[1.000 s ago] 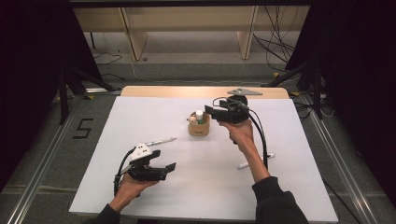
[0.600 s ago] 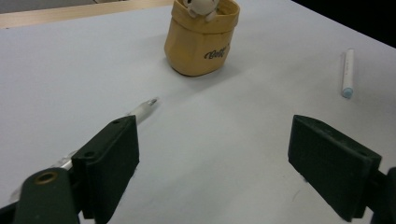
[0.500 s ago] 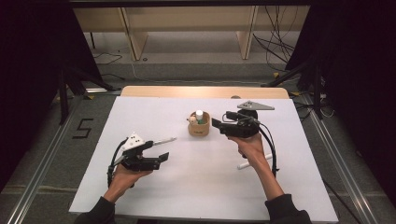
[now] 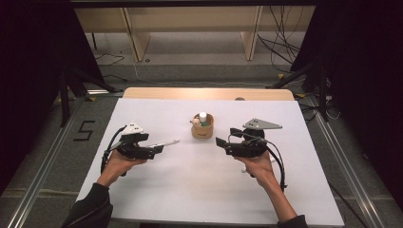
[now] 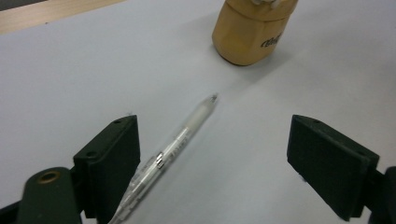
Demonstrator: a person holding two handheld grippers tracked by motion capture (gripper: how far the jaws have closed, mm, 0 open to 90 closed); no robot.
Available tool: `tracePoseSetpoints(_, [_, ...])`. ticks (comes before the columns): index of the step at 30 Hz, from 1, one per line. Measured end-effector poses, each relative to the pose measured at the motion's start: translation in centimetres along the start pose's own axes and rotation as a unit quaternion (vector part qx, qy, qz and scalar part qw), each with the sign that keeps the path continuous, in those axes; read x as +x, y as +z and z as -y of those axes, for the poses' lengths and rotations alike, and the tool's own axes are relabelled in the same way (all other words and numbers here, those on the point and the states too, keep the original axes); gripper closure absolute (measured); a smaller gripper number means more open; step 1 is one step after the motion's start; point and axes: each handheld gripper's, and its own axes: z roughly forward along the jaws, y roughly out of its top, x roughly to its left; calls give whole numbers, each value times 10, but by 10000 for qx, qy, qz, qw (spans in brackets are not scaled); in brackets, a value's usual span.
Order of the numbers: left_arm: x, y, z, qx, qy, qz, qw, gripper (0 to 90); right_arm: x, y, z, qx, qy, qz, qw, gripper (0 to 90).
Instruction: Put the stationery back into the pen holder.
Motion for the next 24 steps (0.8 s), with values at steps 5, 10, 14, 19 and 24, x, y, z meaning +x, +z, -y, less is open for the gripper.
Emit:
tracePoseSetpoints(5, [7, 2, -5, 135, 33, -45, 9999, 177, 5, -3, 11, -13, 0, -79, 10000, 269])
tracePoseSetpoints(10, [12, 6, -6, 333, 122, -88, 9993, 181, 7, -8, 21, -26, -8, -72, 10000, 268])
tracePoseSetpoints(14, [14, 10, -7, 493, 212, -127, 9985, 186, 8, -11, 29, -11, -22, -53, 10000, 268])
tracePoseSetpoints(19, [16, 15, -9, 675, 291, -143, 9972, 189, 7, -15, 38, -1, -5, -50, 10000, 268])
tracePoseSetpoints(24, [20, 19, -13, 889, 328, -108, 9954, 191, 7, -18, 46, 9, 24, -58, 10000, 264])
